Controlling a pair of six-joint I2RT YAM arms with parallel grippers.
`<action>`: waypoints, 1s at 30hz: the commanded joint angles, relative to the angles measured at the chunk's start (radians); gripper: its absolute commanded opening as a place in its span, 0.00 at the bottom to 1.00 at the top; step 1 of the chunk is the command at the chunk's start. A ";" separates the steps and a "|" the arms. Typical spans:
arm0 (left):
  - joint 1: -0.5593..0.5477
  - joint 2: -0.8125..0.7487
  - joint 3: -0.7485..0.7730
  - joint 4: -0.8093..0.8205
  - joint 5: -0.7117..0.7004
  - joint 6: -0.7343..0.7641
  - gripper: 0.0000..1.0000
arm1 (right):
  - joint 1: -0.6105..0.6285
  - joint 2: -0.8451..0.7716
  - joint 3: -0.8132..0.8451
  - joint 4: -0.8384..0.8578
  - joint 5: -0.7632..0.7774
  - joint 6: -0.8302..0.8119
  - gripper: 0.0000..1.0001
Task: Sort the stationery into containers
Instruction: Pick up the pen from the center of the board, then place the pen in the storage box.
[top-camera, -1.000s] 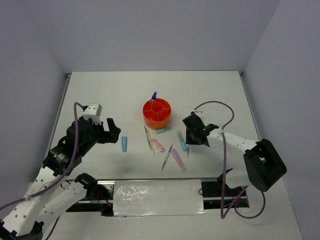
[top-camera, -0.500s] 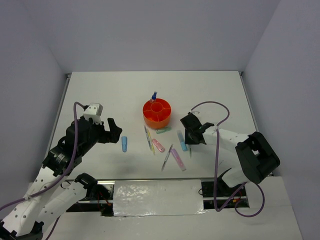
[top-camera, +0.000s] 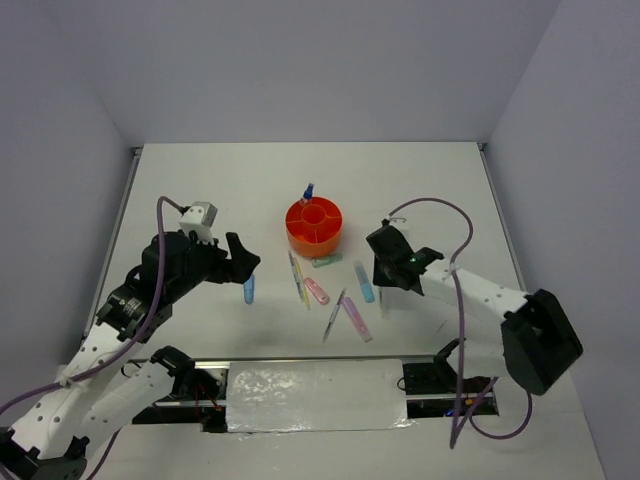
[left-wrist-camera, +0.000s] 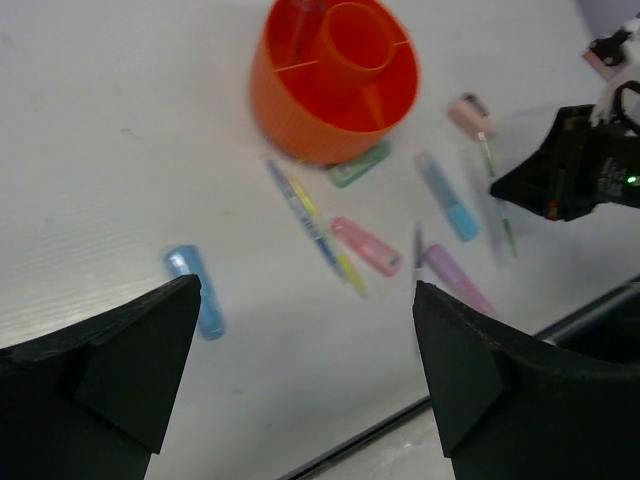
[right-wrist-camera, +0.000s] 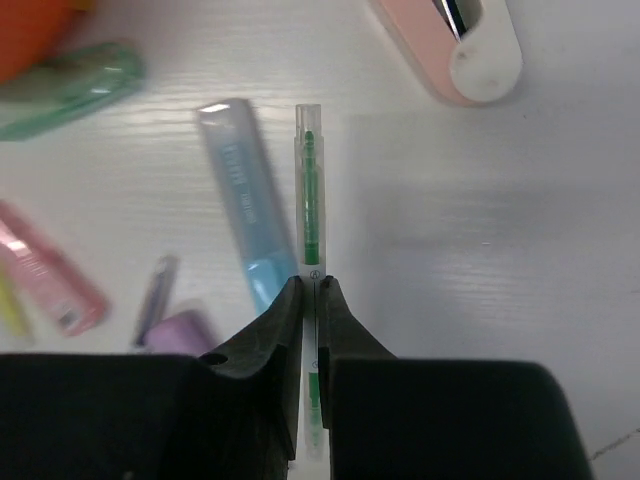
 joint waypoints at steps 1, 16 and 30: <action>-0.005 0.020 -0.054 0.240 0.237 -0.157 0.99 | 0.086 -0.150 0.085 -0.032 0.051 -0.030 0.00; -0.384 0.322 0.097 0.586 0.295 -0.248 0.99 | 0.439 -0.505 0.019 0.353 -0.335 -0.225 0.00; -0.429 0.332 0.115 0.473 0.166 -0.210 0.77 | 0.467 -0.574 -0.002 0.347 -0.182 -0.230 0.00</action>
